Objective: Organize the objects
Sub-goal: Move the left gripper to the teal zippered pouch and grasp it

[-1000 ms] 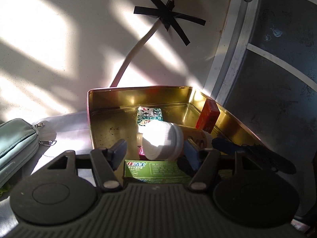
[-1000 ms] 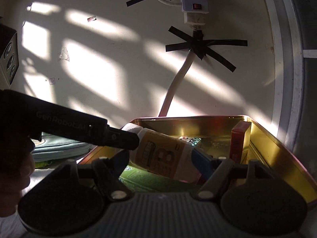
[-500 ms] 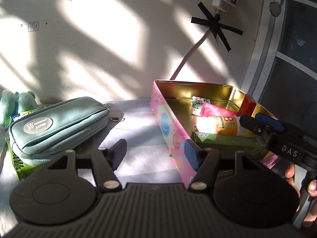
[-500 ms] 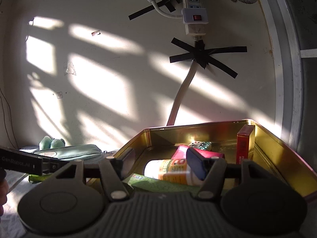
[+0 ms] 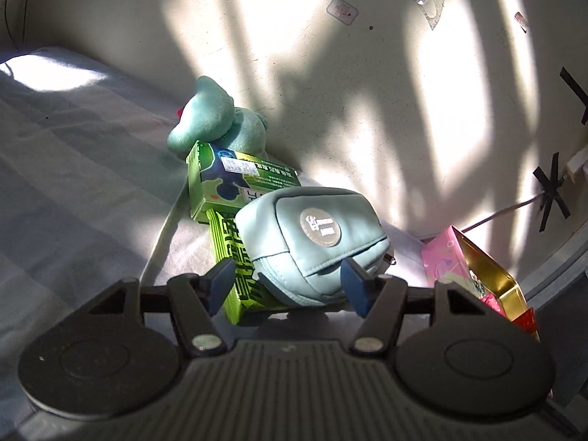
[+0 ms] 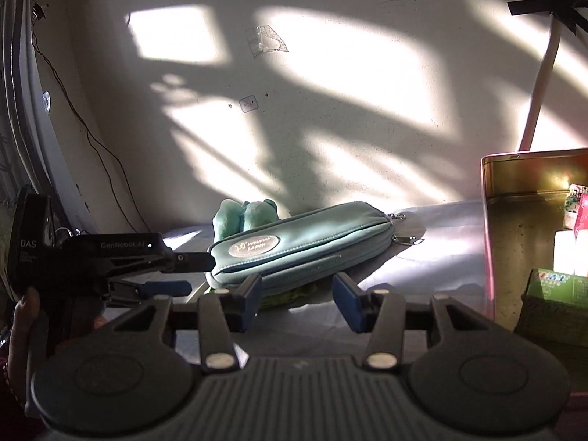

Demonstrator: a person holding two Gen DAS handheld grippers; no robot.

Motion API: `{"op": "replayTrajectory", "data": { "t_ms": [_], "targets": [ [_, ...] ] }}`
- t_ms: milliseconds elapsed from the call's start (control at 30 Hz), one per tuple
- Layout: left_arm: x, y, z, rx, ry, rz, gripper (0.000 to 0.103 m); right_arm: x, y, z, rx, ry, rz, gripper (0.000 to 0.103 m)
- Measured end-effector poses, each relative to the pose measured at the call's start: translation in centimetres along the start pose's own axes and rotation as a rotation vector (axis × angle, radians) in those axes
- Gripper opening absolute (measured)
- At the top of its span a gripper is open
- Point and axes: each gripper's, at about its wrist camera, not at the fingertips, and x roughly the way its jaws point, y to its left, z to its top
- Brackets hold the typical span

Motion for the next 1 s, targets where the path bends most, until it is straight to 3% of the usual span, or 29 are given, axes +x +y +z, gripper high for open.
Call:
{"op": "replayTrajectory", "data": {
  "t_ms": [133, 233, 300, 467, 600, 767, 867, 900, 933, 1000],
  "targets": [
    [2.2, -0.1, 0.8, -0.044, 0.035, -0.034, 0.065, 0.0, 0.6, -1.7, 0.003, 0.024, -0.005, 0.045],
    [3.3, -1.0, 0.7, -0.022, 0.051, -0.004, 0.044, -0.4, 0.2, -2.5, 0.01, 0.046, -0.029, 0.046],
    [2.9, -0.7, 0.3, -0.045, 0.064, -0.016, 0.038, -0.7, -0.1, -2.6, 0.019, 0.048, -0.039, 0.046],
    [-2.3, 0.9, -1.7, 0.015, 0.072, -0.019, 0.034, -1.4, -0.3, -2.3, 0.019, 0.03, -0.037, 0.046],
    [-9.1, 6.4, -4.9, -0.001, 0.114, -0.043, 0.032, -1.0, 0.3, -2.1, -0.001, 0.031, -0.01, 0.046],
    [-14.2, 12.3, -7.1, -0.112, 0.114, -0.006, 0.034, 1.7, 1.6, -2.3, 0.008, 0.113, 0.105, 0.048],
    [-15.1, 12.8, -7.0, -0.135, 0.068, 0.032, 0.036, 3.8, 3.0, -2.8, -0.011, 0.168, 0.148, 0.053],
    [-15.1, 12.5, -7.0, -0.135, 0.065, 0.037, 0.039, 4.6, 3.4, -2.9, -0.024, 0.187, 0.153, 0.054],
    [-15.0, 12.0, -7.0, -0.121, 0.063, 0.045, 0.052, 5.2, 3.8, -3.0, -0.035, 0.206, 0.153, 0.057],
    [-14.6, 10.8, -7.2, -0.067, 0.059, 0.06, 0.056, 6.6, 4.2, -3.5, -0.051, 0.264, 0.145, 0.063]
  ]
}}
